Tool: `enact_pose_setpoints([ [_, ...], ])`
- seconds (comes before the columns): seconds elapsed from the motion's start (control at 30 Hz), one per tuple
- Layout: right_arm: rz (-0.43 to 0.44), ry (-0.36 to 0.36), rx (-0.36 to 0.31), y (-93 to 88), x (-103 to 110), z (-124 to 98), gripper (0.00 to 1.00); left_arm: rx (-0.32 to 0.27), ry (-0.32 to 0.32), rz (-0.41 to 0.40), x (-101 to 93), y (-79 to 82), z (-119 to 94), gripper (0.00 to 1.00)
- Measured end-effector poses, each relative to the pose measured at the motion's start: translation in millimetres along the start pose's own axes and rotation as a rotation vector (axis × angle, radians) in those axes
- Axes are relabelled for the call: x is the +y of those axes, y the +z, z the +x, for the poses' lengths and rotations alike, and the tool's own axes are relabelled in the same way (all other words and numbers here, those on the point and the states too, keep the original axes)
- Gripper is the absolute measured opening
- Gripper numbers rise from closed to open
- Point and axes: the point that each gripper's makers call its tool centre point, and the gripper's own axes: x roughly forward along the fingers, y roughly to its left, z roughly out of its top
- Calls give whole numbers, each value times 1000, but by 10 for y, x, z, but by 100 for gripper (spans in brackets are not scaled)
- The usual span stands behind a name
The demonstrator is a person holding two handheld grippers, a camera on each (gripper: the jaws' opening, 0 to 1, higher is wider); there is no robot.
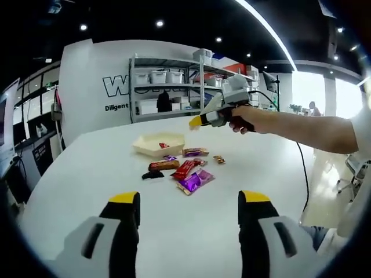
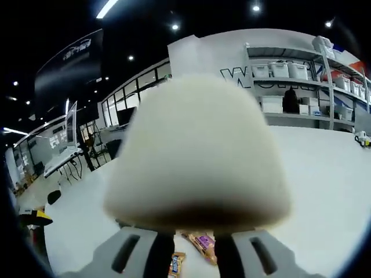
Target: Place the target food into the container with the food tongs after gripping and lifting it, then release it inside without dropping or visibly crushing the food.
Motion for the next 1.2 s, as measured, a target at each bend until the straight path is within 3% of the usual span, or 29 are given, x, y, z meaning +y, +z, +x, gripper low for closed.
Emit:
enact_pose_setpoints([
  [0.23,-5,-1,17,-76,-28,-62,19,-3,41,9,53,-8,-46,86],
  [0.47,19,-7,56,-269,-82,-191,19,12,56,-19,53,-62,-100,91],
  [0.8,49,-43,109,-561,-175,-366,19,1,33,-25,-47,-66,-114,89],
  [0.97,22,-59,124,-693,-168,-406,19,16,37,24,-76,-75,-108,86],
  [1.2,-13,-78,153,-896,-124,-386,19,1,25,10,-100,-40,-157,84],
])
